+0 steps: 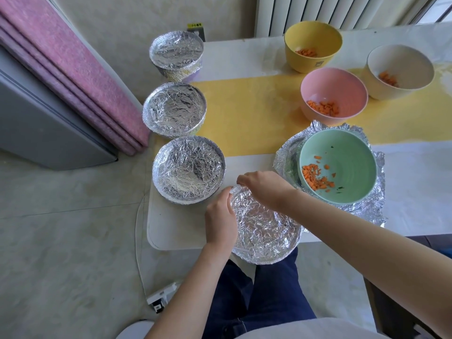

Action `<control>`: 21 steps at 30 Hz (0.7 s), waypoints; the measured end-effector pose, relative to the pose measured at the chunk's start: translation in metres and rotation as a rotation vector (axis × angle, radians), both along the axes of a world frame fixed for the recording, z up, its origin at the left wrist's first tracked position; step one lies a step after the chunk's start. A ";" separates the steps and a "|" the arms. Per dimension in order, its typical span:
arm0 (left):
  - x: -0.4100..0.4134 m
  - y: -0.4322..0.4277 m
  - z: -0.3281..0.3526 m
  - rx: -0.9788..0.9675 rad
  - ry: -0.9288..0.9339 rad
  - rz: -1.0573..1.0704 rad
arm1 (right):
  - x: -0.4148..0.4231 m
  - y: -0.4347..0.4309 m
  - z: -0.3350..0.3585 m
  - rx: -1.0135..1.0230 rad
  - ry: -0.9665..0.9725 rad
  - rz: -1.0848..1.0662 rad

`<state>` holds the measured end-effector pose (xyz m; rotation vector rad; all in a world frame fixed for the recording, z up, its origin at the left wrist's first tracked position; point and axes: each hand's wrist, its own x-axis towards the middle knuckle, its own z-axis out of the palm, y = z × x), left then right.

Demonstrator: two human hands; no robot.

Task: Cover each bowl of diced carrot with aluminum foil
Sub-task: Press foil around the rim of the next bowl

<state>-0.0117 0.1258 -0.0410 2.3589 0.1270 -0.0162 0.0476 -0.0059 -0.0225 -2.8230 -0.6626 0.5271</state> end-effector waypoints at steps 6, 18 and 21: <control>-0.002 -0.001 0.002 0.018 0.026 -0.041 | -0.012 -0.004 -0.009 0.125 -0.017 0.008; -0.001 0.001 0.002 -0.034 0.051 -0.036 | -0.011 -0.027 -0.012 0.203 0.054 -0.204; 0.005 -0.001 -0.003 -0.083 0.023 -0.029 | -0.009 -0.026 -0.013 0.208 0.047 -0.222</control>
